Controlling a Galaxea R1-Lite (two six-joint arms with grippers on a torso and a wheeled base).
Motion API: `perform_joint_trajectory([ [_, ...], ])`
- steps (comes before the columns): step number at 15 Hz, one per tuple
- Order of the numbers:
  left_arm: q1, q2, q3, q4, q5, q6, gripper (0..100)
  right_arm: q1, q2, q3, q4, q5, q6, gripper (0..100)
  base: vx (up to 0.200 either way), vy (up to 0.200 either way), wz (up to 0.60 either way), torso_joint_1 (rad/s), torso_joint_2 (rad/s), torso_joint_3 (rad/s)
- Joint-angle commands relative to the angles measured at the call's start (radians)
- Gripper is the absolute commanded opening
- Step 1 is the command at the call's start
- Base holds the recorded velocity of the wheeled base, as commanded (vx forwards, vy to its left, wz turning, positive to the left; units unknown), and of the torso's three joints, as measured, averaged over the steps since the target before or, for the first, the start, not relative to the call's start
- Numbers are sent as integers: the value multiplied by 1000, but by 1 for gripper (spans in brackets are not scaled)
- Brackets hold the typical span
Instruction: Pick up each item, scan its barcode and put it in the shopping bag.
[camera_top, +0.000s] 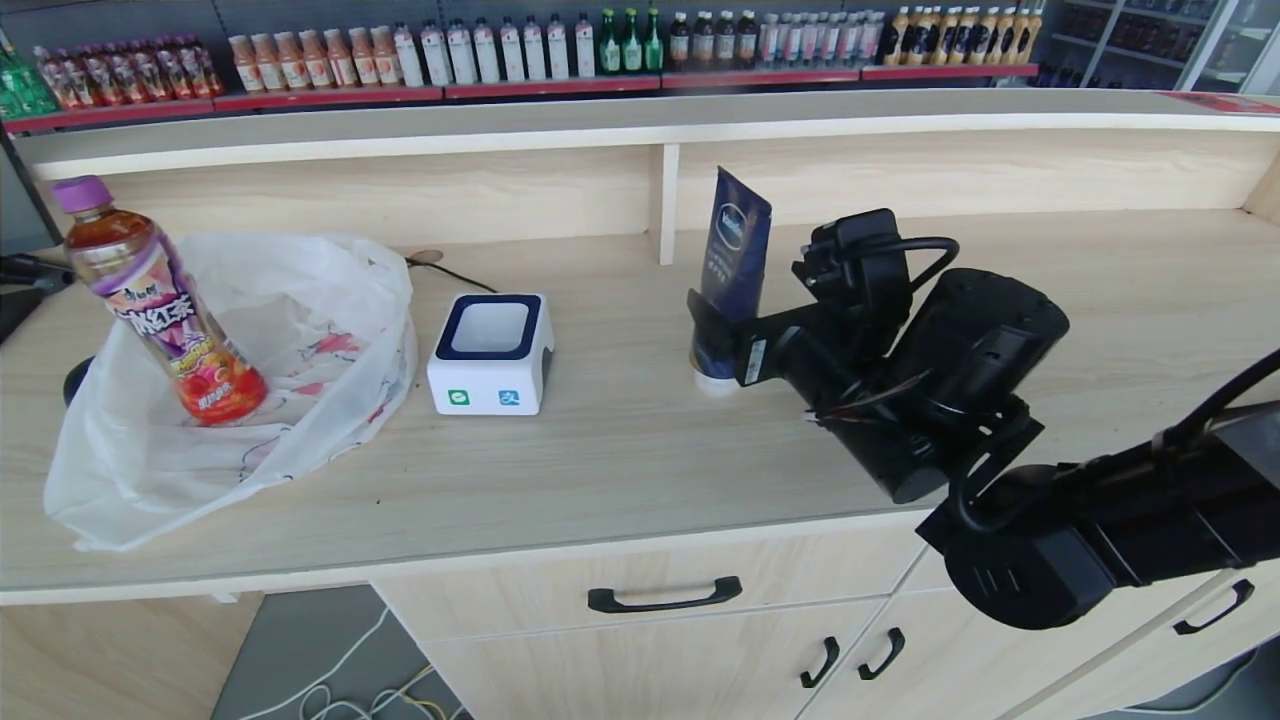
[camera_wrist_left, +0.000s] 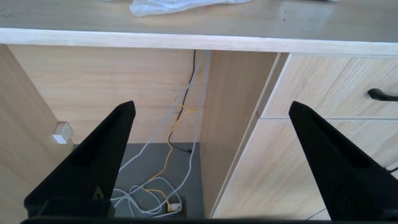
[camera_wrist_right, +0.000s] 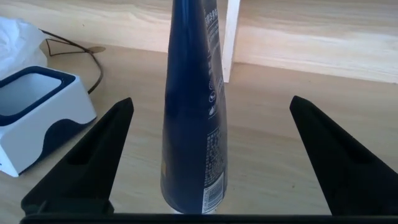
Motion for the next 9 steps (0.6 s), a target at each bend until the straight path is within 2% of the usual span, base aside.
perform_joint_trajectory([
  [1,0,0,0,0,0,0,100,0,14,-2,1,0,0,100,0,0,0,0,0,0],
  [5,0,0,0,0,2,-1,100,-3,45,-68,10,-2,0,100,0,0,0,0,0,0],
  [9,0,0,0,0,0,-1,100,-3,53,-142,105,1,2,100,0,0,0,0,0,0],
])
